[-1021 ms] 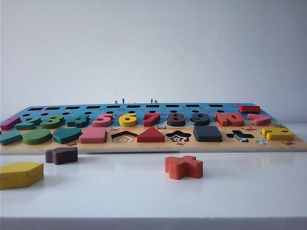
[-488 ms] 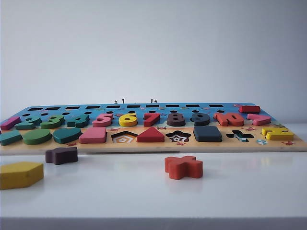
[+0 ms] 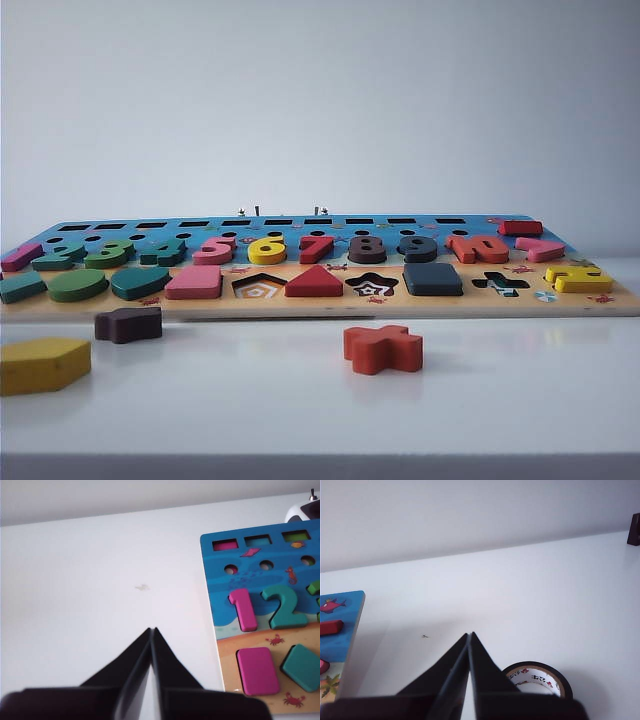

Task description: Insert the cube into the slot.

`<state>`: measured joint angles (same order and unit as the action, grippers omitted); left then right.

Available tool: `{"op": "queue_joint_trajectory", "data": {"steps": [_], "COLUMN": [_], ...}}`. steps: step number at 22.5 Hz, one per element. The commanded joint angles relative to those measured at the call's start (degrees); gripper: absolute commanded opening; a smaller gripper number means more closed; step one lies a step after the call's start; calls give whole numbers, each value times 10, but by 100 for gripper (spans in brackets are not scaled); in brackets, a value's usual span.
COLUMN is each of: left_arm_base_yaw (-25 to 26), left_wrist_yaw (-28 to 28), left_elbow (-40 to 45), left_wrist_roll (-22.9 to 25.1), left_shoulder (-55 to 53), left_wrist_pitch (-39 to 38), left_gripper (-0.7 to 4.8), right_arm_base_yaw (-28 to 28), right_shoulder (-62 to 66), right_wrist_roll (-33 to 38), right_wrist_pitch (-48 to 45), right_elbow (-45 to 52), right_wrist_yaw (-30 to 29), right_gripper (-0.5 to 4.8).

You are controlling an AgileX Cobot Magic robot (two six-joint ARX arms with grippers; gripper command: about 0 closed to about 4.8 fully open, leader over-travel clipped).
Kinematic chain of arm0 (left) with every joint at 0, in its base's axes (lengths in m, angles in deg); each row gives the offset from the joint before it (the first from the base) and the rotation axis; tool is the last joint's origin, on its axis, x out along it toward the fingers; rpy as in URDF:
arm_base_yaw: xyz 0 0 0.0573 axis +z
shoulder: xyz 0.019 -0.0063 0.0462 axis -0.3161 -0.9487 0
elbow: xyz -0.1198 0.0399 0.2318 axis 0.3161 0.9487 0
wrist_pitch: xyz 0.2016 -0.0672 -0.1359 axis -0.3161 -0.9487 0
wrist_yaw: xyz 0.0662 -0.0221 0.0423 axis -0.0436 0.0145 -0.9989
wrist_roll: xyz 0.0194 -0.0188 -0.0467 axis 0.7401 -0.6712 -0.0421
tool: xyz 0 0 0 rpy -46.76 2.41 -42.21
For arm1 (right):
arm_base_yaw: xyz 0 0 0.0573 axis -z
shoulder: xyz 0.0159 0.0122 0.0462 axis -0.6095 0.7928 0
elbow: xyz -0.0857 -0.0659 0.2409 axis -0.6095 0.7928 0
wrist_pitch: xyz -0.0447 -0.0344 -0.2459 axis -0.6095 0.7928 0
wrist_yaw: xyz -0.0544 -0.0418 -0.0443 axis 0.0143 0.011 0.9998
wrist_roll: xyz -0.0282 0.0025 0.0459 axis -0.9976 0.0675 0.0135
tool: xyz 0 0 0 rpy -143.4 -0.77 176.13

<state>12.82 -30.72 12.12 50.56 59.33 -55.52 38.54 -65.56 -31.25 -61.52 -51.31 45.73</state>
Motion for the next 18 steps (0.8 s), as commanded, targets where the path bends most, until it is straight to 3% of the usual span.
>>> {"op": "queue_joint_trajectory", "data": {"steps": [1, 18], "left_arm_base_yaw": [1, 1], "left_wrist_yaw": [-6, -6], "left_elbow": [7, 24], "left_wrist_roll": [2, 2], "left_shoulder": [7, 21], "left_wrist_pitch": [17, 17], "left_gripper": [17, 17], "right_arm_base_yaw": [-2, -3], "right_shoulder": [-1, -1], "right_wrist_roll": [-2, -2], "right_wrist_pitch": [-4, -4], "right_elbow": [0, 0], "right_wrist_yaw": [2, 2], "right_gripper": [0, 0]}}
